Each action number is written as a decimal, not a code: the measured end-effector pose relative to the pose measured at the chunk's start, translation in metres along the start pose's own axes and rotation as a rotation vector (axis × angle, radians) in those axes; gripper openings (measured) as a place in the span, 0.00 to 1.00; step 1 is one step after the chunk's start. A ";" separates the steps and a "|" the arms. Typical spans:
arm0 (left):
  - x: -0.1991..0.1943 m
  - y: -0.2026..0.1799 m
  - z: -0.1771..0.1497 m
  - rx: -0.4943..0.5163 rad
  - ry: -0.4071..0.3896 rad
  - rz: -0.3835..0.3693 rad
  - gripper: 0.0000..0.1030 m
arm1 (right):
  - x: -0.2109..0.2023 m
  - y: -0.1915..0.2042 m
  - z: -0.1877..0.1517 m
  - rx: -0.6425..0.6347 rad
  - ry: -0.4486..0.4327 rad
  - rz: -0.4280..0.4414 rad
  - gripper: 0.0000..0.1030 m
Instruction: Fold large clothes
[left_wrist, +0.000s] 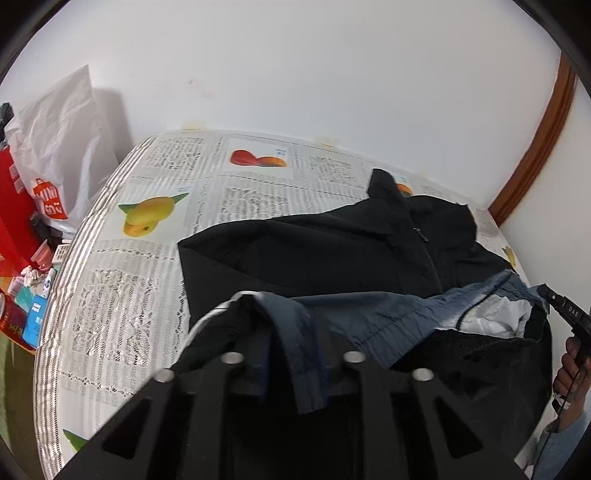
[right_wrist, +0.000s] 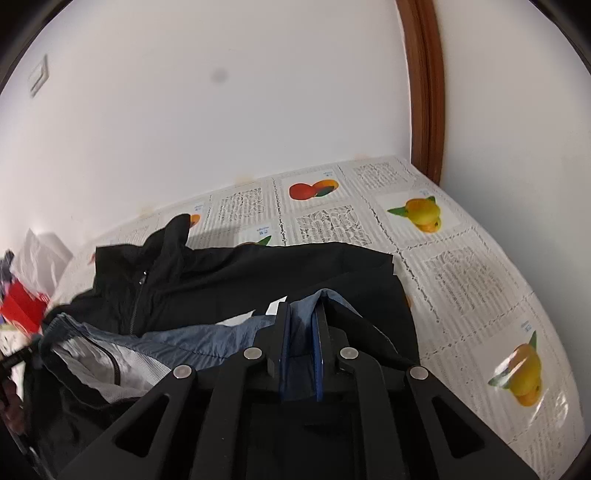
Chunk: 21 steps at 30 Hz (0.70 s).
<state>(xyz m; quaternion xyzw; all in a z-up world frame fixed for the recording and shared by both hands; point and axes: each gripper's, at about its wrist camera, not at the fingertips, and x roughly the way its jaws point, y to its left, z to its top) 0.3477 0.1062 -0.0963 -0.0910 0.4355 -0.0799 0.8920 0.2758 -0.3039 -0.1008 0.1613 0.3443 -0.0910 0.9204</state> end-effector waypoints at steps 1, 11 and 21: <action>-0.006 -0.001 0.001 -0.004 -0.012 -0.032 0.32 | -0.004 0.000 0.001 -0.001 -0.004 0.007 0.13; -0.063 -0.004 -0.015 0.040 -0.151 -0.061 0.52 | -0.076 0.019 -0.021 -0.162 -0.094 0.082 0.42; -0.009 -0.025 -0.031 0.147 0.001 0.002 0.54 | -0.002 0.093 -0.054 -0.406 0.130 0.109 0.42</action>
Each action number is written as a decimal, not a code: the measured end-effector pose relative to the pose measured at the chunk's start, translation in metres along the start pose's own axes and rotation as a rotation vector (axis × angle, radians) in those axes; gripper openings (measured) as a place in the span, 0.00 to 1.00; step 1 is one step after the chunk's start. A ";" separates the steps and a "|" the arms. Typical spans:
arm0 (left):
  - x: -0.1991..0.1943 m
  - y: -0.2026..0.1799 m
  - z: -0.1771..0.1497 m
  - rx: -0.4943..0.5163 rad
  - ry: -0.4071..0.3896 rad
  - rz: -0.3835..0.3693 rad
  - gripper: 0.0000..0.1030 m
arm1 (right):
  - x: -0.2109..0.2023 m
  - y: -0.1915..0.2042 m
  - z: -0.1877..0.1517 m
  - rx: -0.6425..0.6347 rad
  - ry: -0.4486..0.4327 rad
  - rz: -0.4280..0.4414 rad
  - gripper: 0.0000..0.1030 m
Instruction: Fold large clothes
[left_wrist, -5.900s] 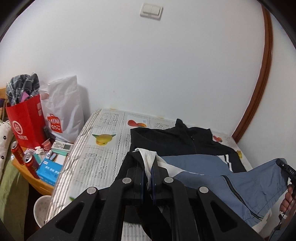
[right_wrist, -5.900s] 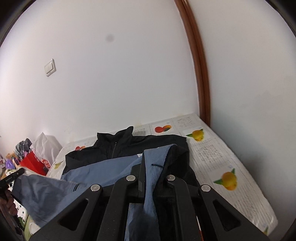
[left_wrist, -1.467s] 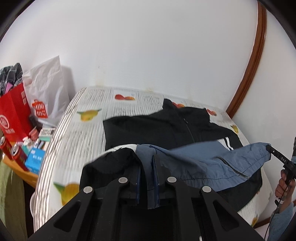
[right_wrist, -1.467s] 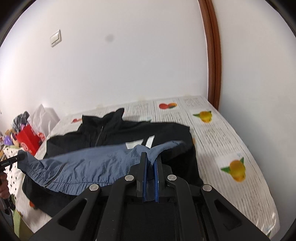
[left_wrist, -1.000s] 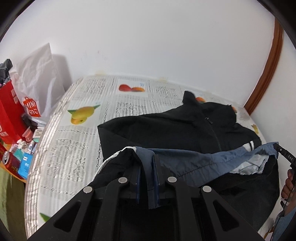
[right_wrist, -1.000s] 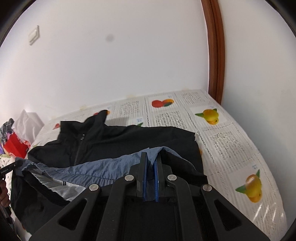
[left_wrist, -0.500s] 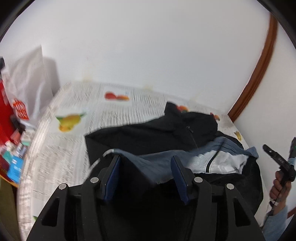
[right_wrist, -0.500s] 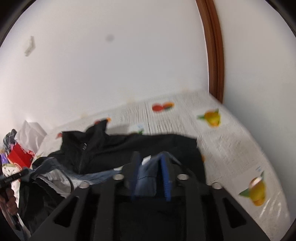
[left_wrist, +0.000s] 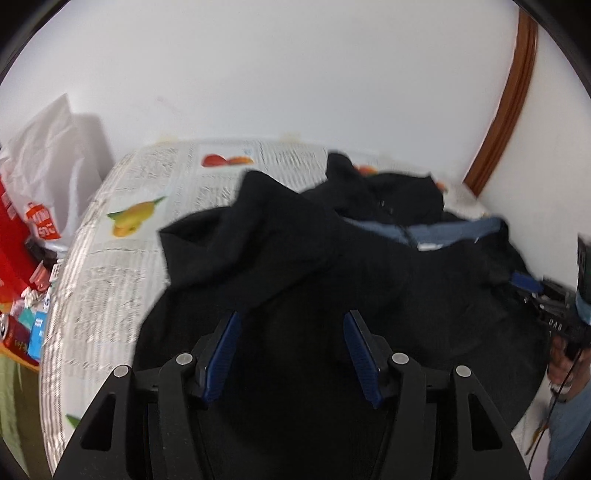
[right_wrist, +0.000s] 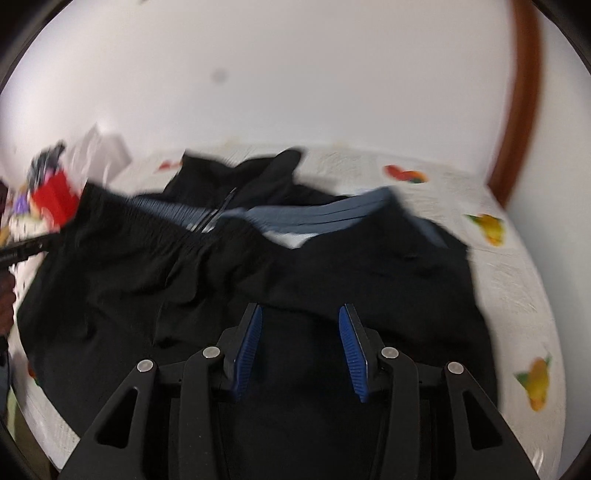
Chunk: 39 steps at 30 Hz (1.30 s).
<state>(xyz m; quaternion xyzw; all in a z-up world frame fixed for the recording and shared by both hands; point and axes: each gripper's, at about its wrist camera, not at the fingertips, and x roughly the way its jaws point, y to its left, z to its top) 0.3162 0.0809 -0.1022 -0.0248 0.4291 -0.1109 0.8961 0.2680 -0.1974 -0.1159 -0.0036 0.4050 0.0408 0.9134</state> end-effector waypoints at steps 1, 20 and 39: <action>0.005 -0.003 0.000 0.014 0.006 0.016 0.54 | 0.008 0.006 0.003 -0.019 0.008 -0.001 0.42; 0.051 -0.003 0.001 0.040 0.024 0.150 0.59 | 0.043 -0.017 0.032 -0.011 0.009 -0.050 0.51; 0.033 0.017 0.002 -0.022 0.000 0.151 0.59 | 0.061 -0.006 0.047 -0.090 0.008 -0.107 0.34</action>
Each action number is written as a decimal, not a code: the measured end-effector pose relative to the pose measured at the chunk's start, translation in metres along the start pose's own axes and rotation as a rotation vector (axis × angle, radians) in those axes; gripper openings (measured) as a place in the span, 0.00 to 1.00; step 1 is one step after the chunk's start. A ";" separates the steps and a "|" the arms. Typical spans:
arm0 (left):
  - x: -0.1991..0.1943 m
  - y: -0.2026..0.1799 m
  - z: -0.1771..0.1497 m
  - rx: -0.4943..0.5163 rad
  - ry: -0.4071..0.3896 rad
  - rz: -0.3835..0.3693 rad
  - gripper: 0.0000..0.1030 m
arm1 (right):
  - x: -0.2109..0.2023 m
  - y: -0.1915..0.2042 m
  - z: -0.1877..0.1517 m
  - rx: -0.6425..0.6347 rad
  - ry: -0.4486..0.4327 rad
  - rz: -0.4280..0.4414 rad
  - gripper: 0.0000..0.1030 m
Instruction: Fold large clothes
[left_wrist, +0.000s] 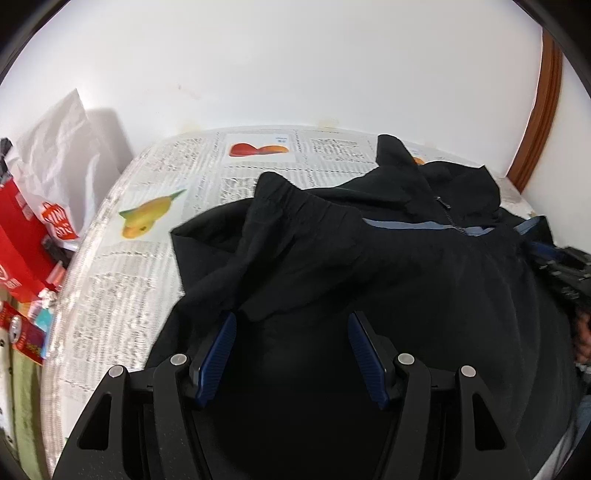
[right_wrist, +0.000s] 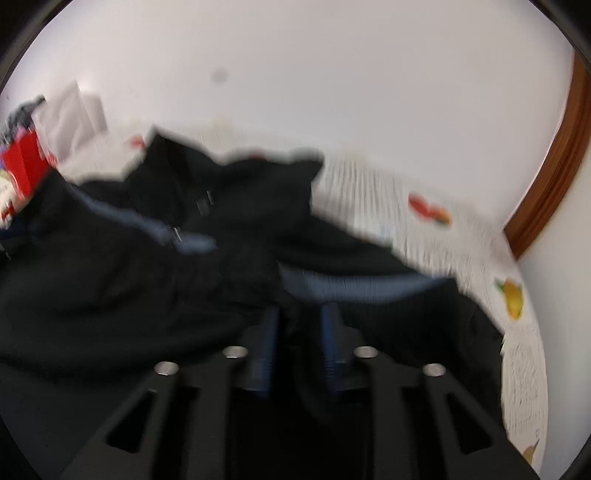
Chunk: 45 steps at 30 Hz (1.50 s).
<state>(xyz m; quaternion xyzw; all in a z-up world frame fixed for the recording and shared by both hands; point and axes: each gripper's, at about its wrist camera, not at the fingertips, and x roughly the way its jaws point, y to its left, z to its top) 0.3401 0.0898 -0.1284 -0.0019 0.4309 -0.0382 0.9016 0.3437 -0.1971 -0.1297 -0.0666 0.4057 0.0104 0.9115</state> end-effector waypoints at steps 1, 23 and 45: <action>0.000 0.001 -0.001 0.006 0.003 0.012 0.59 | -0.010 -0.009 -0.003 0.020 -0.027 0.003 0.39; 0.019 -0.013 -0.004 0.051 0.017 0.056 0.62 | -0.014 -0.123 -0.004 0.294 -0.100 -0.048 0.06; 0.033 -0.018 0.014 0.054 -0.023 0.083 0.47 | 0.015 -0.098 -0.036 0.207 0.054 -0.101 0.40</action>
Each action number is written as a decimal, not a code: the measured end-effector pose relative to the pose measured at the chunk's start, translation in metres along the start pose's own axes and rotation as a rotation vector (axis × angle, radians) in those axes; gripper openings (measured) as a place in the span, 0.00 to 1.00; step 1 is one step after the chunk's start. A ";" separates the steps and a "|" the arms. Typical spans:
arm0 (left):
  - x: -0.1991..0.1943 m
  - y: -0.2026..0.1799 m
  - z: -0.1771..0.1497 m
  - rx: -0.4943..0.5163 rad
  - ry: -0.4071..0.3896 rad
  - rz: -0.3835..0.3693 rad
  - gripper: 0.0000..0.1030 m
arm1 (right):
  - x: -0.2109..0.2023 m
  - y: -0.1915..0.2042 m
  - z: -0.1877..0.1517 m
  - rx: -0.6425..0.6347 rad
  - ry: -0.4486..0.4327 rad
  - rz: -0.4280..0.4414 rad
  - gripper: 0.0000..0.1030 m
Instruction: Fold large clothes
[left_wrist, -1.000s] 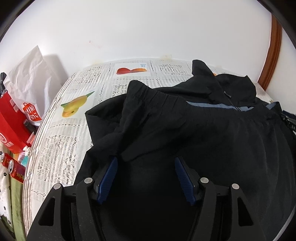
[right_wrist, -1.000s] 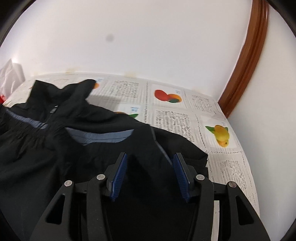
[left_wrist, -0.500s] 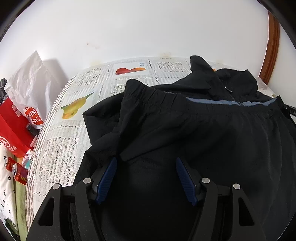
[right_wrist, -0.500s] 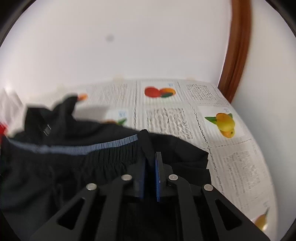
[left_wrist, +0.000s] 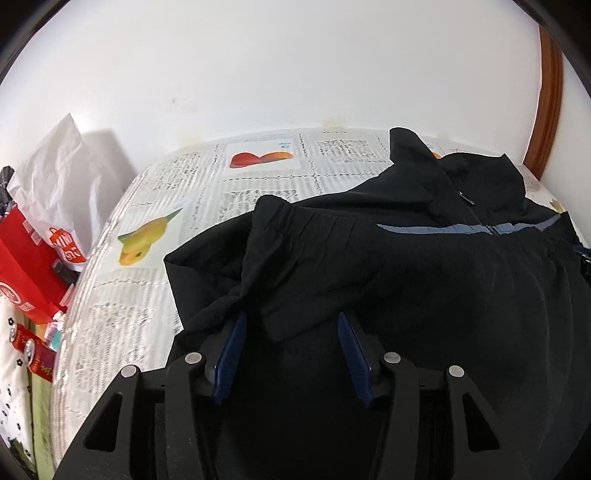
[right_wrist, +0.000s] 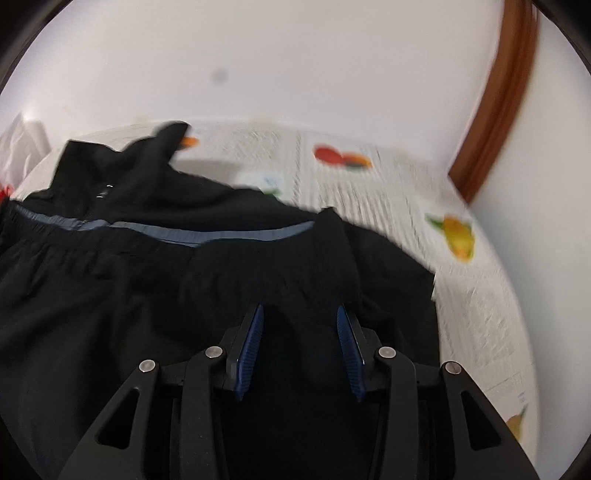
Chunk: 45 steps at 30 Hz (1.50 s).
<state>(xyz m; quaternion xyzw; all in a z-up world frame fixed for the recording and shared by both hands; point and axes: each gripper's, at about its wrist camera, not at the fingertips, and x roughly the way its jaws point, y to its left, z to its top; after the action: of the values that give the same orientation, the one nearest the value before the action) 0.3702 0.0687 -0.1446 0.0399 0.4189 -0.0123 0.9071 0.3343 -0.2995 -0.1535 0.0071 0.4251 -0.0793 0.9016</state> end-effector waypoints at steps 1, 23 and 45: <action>0.004 -0.004 0.001 0.003 0.006 0.003 0.47 | 0.001 -0.008 0.002 0.018 -0.001 0.015 0.40; 0.027 -0.046 0.026 0.020 0.007 -0.009 0.49 | 0.018 -0.069 0.013 0.070 0.003 0.046 0.41; -0.086 0.031 -0.055 -0.040 -0.005 -0.072 0.64 | -0.039 0.136 -0.024 -0.139 -0.001 0.053 0.50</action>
<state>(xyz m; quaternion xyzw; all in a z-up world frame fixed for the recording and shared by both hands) 0.2741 0.1036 -0.1126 0.0065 0.4179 -0.0364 0.9077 0.3117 -0.1583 -0.1460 -0.0446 0.4290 -0.0258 0.9019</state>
